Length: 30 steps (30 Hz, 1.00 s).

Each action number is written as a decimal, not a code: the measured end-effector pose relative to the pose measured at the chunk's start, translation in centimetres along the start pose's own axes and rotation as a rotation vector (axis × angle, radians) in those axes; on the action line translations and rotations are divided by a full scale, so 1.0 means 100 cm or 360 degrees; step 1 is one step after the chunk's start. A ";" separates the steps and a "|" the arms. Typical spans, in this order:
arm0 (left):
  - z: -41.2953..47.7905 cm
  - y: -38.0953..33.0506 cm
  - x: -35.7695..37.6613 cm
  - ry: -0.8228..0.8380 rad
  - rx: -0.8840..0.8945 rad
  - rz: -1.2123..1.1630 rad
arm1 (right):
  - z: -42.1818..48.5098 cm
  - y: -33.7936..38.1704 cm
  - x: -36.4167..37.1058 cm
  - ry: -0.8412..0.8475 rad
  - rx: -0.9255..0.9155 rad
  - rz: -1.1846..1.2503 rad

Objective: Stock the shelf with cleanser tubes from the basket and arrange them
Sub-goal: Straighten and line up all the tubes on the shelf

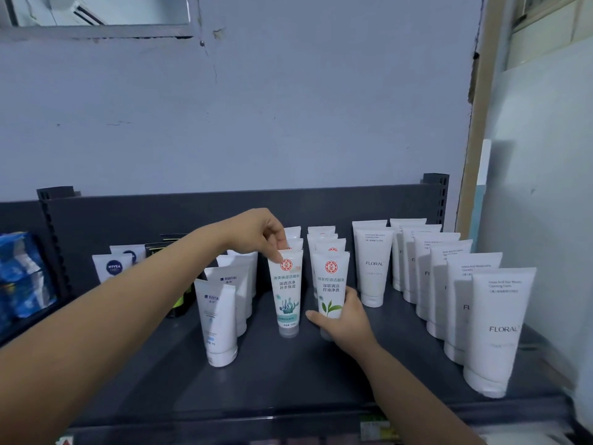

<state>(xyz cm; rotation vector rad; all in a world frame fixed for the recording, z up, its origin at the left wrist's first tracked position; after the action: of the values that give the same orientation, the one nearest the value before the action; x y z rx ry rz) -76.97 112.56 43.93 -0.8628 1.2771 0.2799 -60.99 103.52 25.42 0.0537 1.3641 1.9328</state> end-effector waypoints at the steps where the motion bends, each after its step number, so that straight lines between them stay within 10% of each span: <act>1: -0.001 0.001 0.000 -0.0009 -0.0006 0.0002 | -0.001 0.000 0.000 0.0008 0.0010 0.0000; 30: -0.025 -0.083 0.004 -0.0771 0.0452 0.0062 | -0.051 0.043 -0.053 -0.0199 0.0066 0.0062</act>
<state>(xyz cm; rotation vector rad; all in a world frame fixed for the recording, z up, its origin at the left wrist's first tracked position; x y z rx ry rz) -73.46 105.18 46.84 -0.4870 0.8541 0.3077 -61.80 95.73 28.72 0.2187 1.3287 1.9001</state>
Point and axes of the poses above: each hand's wrist, its own z-axis towards the middle knuckle, its own x-axis out of the palm, y = z × x, the point moved 5 cm from there along z, towards the middle knuckle, and after that the axes turned 14 degrees about -x, right-handed, at the moved point
